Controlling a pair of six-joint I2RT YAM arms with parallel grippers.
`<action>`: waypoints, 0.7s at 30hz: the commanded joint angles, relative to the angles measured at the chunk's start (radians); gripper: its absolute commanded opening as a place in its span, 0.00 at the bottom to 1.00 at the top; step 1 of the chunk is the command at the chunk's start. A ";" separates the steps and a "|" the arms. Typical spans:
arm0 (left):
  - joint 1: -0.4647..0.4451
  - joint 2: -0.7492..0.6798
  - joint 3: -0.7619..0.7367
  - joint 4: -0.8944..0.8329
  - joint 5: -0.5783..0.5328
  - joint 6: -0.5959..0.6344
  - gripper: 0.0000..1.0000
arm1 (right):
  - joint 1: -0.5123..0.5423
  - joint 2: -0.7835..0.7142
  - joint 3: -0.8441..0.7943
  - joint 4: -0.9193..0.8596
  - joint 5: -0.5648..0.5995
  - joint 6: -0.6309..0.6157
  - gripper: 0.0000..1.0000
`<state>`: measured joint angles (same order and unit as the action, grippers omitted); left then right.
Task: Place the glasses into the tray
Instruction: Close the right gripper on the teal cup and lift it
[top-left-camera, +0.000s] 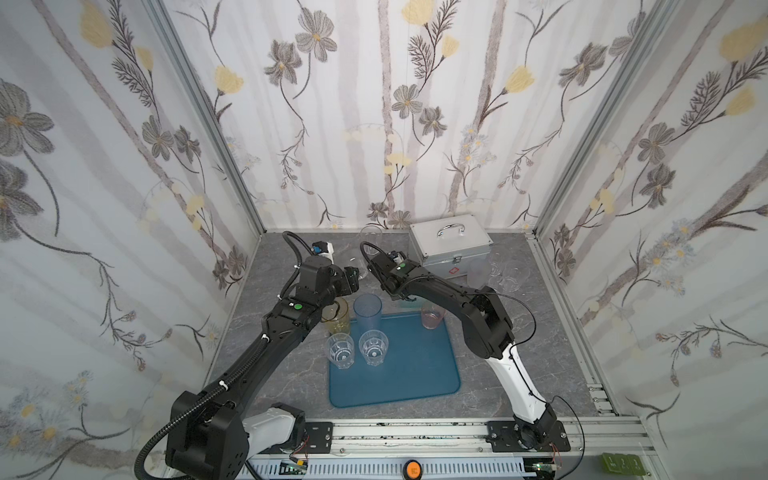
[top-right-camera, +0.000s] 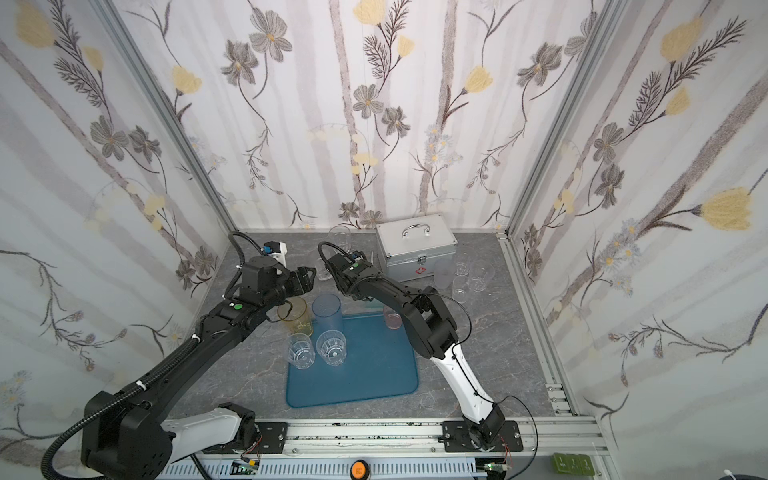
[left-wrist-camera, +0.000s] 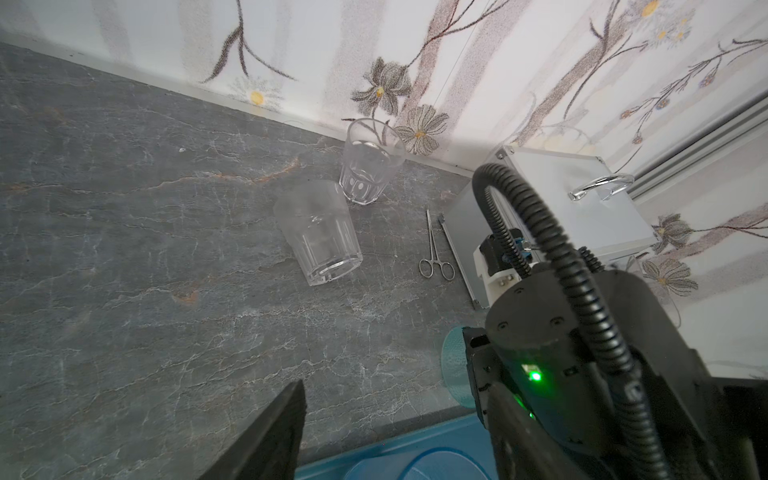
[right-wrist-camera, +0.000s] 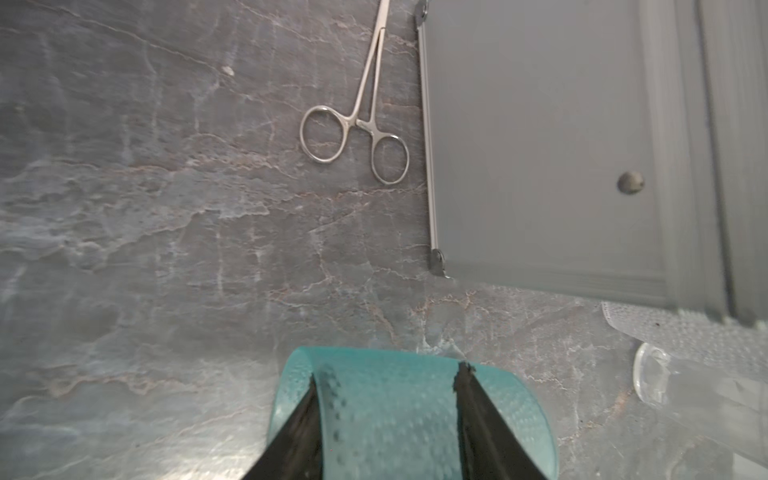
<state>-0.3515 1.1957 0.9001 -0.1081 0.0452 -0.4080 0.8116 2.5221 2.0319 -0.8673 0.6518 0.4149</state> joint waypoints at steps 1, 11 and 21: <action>0.001 -0.011 -0.006 0.035 -0.012 0.000 0.72 | 0.003 0.013 0.012 -0.045 0.087 0.035 0.37; 0.003 -0.031 -0.012 0.036 -0.016 0.001 0.72 | 0.003 -0.043 0.012 -0.031 0.089 -0.004 0.06; 0.005 -0.035 -0.011 0.037 -0.019 0.000 0.72 | 0.003 -0.098 0.013 -0.041 0.011 -0.029 0.15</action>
<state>-0.3489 1.1629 0.8879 -0.1013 0.0380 -0.4080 0.8131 2.4516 2.0396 -0.9199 0.7078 0.3904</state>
